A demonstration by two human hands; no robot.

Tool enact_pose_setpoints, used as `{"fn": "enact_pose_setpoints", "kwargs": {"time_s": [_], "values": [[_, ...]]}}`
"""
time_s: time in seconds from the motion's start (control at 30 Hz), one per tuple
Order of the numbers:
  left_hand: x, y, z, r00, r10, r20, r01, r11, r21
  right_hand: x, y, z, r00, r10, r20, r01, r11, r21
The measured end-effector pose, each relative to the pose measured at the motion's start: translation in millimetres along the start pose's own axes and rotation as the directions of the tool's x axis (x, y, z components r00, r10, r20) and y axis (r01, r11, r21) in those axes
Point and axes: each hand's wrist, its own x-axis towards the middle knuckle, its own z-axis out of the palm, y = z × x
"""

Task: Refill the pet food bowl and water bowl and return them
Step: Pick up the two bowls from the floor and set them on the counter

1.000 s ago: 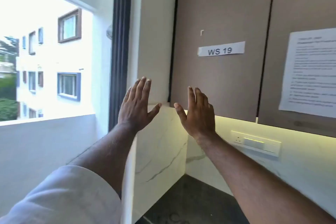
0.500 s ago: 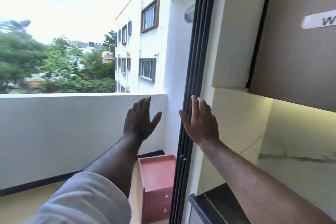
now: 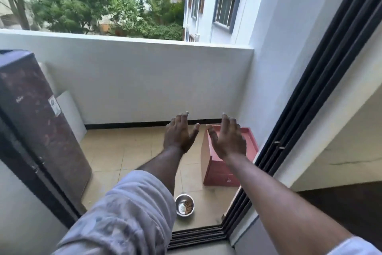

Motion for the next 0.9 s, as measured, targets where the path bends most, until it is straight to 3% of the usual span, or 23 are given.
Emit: {"fn": "enact_pose_setpoints", "kwargs": {"time_s": [0.4, 0.9], "values": [[-5.8, -168.1, 101.6, 0.944, -0.250, 0.215, 0.232, 0.967, 0.106, 6.5, -0.3, 188.1, 0.909, 0.209, 0.362, -0.211, 0.977, -0.033], [-34.1, -287.9, 248.5, 0.790, -0.511, 0.340, 0.489, 0.859, 0.153, 3.4, 63.2, 395.2, 0.733, 0.310, 0.606, -0.367, 0.930, -0.032]]}}
